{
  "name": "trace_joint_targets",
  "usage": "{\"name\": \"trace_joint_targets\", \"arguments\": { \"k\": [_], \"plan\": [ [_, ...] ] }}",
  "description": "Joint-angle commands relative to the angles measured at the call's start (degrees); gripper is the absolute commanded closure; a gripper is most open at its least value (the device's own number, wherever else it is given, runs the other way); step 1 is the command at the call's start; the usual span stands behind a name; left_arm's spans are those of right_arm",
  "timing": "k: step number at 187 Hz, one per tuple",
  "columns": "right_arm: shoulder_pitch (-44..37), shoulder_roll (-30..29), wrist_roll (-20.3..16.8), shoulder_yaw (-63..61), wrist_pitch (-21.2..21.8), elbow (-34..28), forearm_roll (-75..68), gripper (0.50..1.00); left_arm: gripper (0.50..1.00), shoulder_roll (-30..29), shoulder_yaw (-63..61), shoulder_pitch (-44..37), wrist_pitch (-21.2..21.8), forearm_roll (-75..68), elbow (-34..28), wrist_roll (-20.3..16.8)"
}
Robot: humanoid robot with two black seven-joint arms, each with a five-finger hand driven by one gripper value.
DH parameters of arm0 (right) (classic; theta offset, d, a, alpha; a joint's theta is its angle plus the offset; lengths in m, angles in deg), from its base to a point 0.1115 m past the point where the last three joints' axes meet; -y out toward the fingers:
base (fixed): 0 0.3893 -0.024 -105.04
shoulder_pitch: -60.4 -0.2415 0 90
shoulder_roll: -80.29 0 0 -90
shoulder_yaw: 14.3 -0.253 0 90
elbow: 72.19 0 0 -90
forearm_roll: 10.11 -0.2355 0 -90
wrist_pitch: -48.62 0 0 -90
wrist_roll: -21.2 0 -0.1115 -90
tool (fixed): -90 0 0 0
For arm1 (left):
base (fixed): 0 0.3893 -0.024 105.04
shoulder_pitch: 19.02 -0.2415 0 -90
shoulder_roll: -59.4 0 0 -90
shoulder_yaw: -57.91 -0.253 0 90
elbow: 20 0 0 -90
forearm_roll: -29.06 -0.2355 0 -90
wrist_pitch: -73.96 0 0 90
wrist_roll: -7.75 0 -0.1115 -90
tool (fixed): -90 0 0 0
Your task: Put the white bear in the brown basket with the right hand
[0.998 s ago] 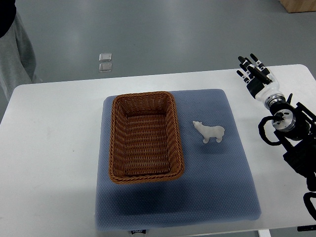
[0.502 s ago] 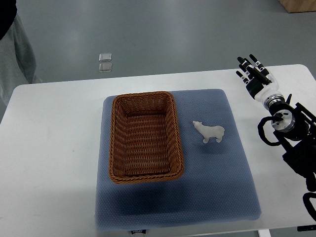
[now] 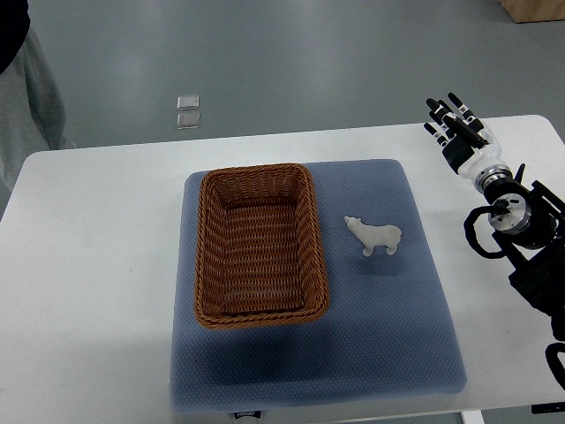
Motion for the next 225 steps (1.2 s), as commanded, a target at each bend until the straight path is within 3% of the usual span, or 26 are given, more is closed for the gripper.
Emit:
{"name": "trace_joint_targets", "arguments": {
  "k": [1, 84, 177, 225],
  "plan": [
    [-0.18, 0.26, -0.03, 1.20, 0.55, -0.54, 0.23, 0.574, 0.500, 0.00, 0.00, -0.02, 0.00, -0.01, -0.01, 0.00],
    [-1.85, 8.61, -0.03, 9.29, 0.46, -5.28, 0.14, 0.574, 0.500, 0.00, 0.00, -0.02, 0.00, -0.01, -0.01, 0.00],
    [-3.78, 10.19, -0.29, 10.34, 0.64, -5.46, 3.13, 0.574, 0.500, 0.00, 0.00, -0.02, 0.00, -0.01, -0.01, 0.00],
    [-9.32, 13.00, -0.56, 19.31, 0.81, -5.46, 8.93, 0.574, 0.500, 0.00, 0.00, -0.02, 0.00, -0.01, -0.01, 0.00]
  ]
}}
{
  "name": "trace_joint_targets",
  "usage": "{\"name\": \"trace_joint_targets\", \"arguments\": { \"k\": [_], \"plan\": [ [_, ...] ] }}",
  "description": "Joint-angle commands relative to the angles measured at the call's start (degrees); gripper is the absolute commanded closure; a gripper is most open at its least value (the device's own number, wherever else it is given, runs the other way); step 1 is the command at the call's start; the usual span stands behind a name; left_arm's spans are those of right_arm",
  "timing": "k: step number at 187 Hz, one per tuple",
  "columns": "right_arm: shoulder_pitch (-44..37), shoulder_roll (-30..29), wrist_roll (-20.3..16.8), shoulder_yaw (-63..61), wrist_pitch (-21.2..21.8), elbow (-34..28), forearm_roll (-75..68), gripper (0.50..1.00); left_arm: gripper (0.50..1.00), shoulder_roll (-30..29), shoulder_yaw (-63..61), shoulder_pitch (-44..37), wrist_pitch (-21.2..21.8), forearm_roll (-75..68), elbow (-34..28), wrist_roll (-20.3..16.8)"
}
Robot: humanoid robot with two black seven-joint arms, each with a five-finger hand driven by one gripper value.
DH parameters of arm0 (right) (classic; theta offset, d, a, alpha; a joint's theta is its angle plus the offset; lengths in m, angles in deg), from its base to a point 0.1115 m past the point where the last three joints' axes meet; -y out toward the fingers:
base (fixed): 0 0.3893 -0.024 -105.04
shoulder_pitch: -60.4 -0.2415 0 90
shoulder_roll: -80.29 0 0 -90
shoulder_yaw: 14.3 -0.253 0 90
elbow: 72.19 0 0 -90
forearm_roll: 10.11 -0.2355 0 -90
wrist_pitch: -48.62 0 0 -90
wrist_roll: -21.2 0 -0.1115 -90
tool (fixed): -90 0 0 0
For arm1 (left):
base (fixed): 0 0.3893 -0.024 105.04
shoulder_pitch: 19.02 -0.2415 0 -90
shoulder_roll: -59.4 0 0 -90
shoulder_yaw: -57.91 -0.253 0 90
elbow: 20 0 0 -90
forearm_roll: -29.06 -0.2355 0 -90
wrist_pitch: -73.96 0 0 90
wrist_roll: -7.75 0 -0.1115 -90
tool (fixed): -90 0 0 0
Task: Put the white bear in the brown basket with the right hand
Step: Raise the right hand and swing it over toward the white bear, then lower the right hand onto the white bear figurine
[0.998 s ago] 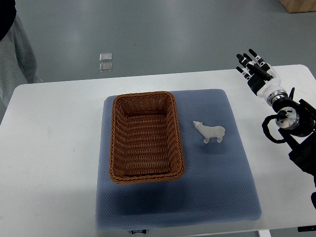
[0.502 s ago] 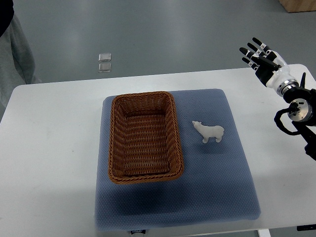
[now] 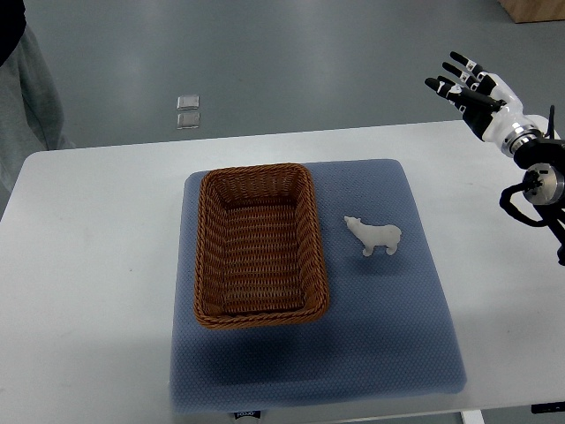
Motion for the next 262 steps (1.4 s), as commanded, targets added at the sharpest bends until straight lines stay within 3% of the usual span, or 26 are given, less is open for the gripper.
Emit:
{"name": "trace_joint_targets", "arguments": {
  "k": [1, 35, 93, 128, 165, 178, 219, 262],
  "plan": [
    [-2.85, 1.33, -0.12, 5.77, -0.01, -0.08, 1.18, 0.574, 0.500, 0.00, 0.00, 0.00, 0.00, 0.00, 0.00, 0.00],
    [-9.62, 4.68, -0.12, 19.32, 0.16, -0.87, 4.61, 0.574, 0.500, 0.00, 0.00, 0.00, 0.00, 0.00, 0.00, 0.00],
    [-23.86, 13.20, -0.12, 43.57, 1.75, -10.45, 16.30, 0.576, 0.500, 0.00, 0.00, 0.00, 0.00, 0.00, 0.00, 0.00],
    [-32.30, 17.86, 0.23, 49.99, 11.50, -11.07, 16.83, 0.579, 0.500, 0.00, 0.00, 0.00, 0.00, 0.00, 0.00, 0.00],
    [-32.83, 19.18, 0.23, 50.43, 16.25, -11.33, 16.48, 0.579, 0.500, 0.00, 0.00, 0.00, 0.00, 0.00, 0.00, 0.00],
    [-32.56, 19.44, -0.03, 51.48, 17.04, -14.49, 17.09, 0.579, 0.500, 0.00, 0.00, 0.00, 0.00, 0.00, 0.00, 0.00],
    [-32.30, 19.18, -0.47, 55.09, 16.43, -24.25, 30.70, 0.579, 0.500, 0.00, 0.00, 0.00, 0.00, 0.00, 0.00, 0.00],
    [-30.28, 15.75, -4.25, 55.18, 13.96, -25.22, 43.19, 0.579, 0.500, 0.00, 0.00, 0.00, 0.00, 0.00, 0.00, 0.00]
  ]
}}
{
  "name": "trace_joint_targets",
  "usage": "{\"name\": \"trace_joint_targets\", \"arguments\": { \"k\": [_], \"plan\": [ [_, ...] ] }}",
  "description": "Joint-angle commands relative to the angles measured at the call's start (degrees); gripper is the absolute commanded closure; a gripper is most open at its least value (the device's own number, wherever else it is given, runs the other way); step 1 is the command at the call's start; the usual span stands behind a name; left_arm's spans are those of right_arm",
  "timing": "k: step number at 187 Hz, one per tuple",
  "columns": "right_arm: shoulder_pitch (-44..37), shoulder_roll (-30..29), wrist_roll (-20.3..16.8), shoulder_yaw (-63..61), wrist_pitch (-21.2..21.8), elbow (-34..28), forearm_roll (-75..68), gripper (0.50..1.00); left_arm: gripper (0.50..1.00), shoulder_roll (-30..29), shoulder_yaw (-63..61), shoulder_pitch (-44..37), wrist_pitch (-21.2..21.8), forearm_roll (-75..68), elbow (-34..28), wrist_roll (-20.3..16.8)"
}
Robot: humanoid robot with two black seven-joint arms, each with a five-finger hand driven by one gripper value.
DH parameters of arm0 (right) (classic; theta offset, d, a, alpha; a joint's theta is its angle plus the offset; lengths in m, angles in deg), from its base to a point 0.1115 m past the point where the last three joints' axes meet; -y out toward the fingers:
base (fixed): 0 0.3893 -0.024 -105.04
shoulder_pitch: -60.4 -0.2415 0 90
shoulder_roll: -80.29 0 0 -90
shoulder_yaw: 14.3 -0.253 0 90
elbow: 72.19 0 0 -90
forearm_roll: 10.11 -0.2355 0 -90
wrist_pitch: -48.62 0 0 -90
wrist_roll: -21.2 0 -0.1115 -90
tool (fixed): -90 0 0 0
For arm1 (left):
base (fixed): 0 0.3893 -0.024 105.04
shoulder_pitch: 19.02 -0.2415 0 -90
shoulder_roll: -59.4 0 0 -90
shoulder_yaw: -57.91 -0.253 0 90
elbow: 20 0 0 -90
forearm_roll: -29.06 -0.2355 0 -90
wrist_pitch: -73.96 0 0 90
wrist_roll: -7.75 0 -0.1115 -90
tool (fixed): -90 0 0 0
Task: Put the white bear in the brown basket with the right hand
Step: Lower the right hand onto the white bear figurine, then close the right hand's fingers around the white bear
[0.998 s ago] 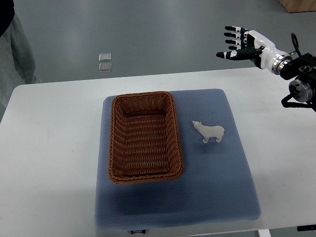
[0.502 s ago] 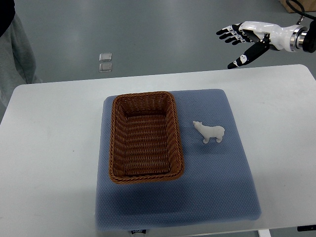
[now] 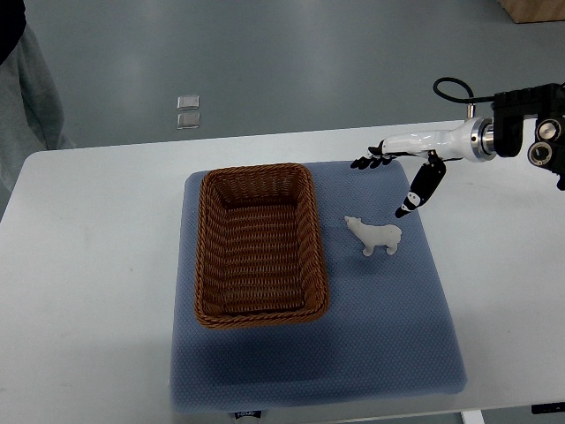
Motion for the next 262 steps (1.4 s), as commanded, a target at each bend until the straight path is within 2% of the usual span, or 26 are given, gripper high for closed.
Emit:
{"name": "trace_joint_targets", "arguments": {
  "k": [1, 26, 87, 150, 168, 189, 262],
  "plan": [
    [0.29, -0.99, -1.29, 0.01, -0.49, -0.41, 3.06, 0.579, 0.500, 0.00, 0.00, 0.00, 0.00, 0.00, 0.00, 0.00],
    [0.29, -1.25, -1.64, 0.10, -0.05, -1.64, 3.32, 0.579, 0.500, 0.00, 0.00, 0.00, 0.00, 0.00, 0.00, 0.00],
    [3.45, -3.54, -5.69, 0.80, -2.07, -2.79, 4.82, 0.583, 0.500, 0.00, 0.00, 0.00, 0.00, 0.00, 0.00, 0.00],
    [5.92, -4.15, -6.48, 0.62, -4.01, -2.52, 4.29, 0.591, 0.500, 0.00, 0.00, 0.00, 0.00, 0.00, 0.00, 0.00],
    [6.44, -4.24, -6.48, 0.62, -4.45, -2.43, 4.29, 0.603, 0.500, 0.00, 0.00, 0.00, 0.00, 0.00, 0.00, 0.00],
    [6.44, -4.15, -6.48, 0.71, -4.71, -2.43, 4.29, 0.670, 0.500, 0.00, 0.00, 0.00, 0.00, 0.00, 0.00, 0.00],
    [6.53, -4.24, -6.30, 0.62, -4.89, -2.43, 4.29, 0.703, 0.500, 0.00, 0.00, 0.00, 0.00, 0.00, 0.00, 0.00]
  ]
}}
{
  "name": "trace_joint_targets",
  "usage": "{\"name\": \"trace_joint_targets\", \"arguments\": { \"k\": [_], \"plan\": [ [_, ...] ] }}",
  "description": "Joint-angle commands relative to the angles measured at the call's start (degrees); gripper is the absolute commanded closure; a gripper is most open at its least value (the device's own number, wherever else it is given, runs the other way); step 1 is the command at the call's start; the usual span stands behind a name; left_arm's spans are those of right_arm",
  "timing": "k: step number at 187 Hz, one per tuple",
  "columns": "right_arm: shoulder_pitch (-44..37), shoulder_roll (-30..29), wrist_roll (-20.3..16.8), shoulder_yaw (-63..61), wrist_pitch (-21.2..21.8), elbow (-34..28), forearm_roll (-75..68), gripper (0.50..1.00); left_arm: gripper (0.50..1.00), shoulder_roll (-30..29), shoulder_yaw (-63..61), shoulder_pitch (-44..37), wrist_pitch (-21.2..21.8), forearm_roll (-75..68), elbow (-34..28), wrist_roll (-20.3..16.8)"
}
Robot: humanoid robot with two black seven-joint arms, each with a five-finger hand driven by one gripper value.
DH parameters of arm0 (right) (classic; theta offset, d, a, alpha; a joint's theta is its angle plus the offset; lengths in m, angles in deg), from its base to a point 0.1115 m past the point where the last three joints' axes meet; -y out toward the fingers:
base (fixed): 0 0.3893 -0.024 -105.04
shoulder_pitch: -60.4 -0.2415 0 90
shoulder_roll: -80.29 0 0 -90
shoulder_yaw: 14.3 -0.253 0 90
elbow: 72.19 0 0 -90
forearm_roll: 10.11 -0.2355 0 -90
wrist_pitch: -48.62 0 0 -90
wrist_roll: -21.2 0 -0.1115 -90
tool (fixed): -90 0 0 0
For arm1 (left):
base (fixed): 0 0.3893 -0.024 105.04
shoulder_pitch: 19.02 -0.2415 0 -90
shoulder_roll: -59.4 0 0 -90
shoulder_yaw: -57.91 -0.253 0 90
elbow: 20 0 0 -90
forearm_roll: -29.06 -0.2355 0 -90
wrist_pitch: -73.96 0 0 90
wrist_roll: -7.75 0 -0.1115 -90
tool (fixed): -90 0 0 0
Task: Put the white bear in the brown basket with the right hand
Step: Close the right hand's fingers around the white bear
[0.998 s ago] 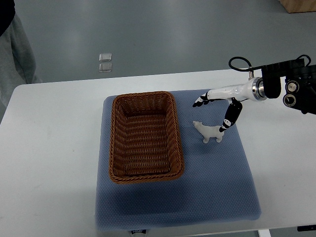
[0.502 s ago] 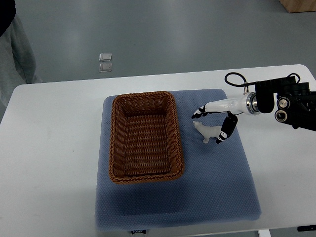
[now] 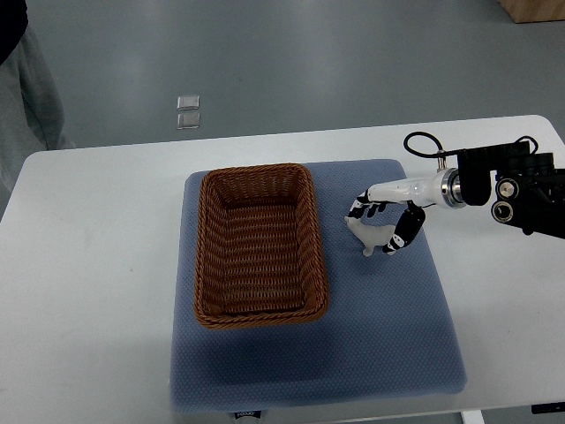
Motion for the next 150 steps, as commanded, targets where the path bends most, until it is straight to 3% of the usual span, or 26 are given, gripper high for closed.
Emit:
{"name": "trace_joint_targets", "arguments": {
  "k": [1, 27, 77, 124, 150],
  "plan": [
    [0.01, -0.03, 0.09, 0.04, 0.00, -0.01, 0.00, 0.703, 0.500, 0.00, 0.00, 0.00, 0.00, 0.00, 0.00, 0.00],
    [0.54, -0.12, 0.18, -0.05, 0.00, -0.01, 0.00, 0.707, 0.500, 0.00, 0.00, 0.00, 0.00, 0.00, 0.00, 0.00],
    [1.24, -0.64, 0.27, -0.05, 0.09, -0.01, 0.09, 0.777, 0.500, 0.00, 0.00, 0.00, 0.00, 0.00, 0.00, 0.00],
    [1.33, -0.99, 0.27, 0.13, 0.26, -0.01, 0.53, 0.920, 0.500, 0.00, 0.00, 0.00, 0.00, 0.00, 0.00, 0.00],
    [1.33, -0.99, 0.27, 0.04, 0.53, -0.01, 0.53, 0.951, 0.500, 0.00, 0.00, 0.00, 0.00, 0.00, 0.00, 0.00]
  ]
}}
